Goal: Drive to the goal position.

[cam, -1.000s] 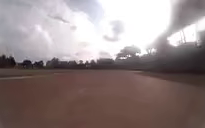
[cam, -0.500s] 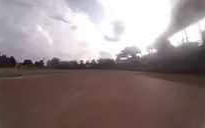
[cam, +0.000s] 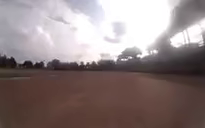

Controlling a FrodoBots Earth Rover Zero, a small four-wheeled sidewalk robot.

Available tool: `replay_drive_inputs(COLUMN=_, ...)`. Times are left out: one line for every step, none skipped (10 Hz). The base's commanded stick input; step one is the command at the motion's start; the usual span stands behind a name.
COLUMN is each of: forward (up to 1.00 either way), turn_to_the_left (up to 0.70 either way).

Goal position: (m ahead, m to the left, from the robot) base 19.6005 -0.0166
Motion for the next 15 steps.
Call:
replay_drive_inputs(forward=0.70, turn_to_the_left=0.00)
replay_drive_inputs(forward=0.70, turn_to_the_left=0.00)
replay_drive_inputs(forward=0.70, turn_to_the_left=0.00)
replay_drive_inputs(forward=0.70, turn_to_the_left=0.00)
replay_drive_inputs(forward=0.70, turn_to_the_left=0.00)
replay_drive_inputs(forward=0.70, turn_to_the_left=0.00)
replay_drive_inputs(forward=0.70, turn_to_the_left=0.00)
replay_drive_inputs(forward=0.70, turn_to_the_left=0.00)
replay_drive_inputs(forward=0.70, turn_to_the_left=0.00)
replay_drive_inputs(forward=0.70, turn_to_the_left=0.00)
replay_drive_inputs(forward=0.70, turn_to_the_left=0.00)
replay_drive_inputs(forward=0.70, turn_to_the_left=0.00)
replay_drive_inputs(forward=0.70, turn_to_the_left=0.00)
replay_drive_inputs(forward=0.70, turn_to_the_left=0.00)
replay_drive_inputs(forward=0.70, turn_to_the_left=0.00)
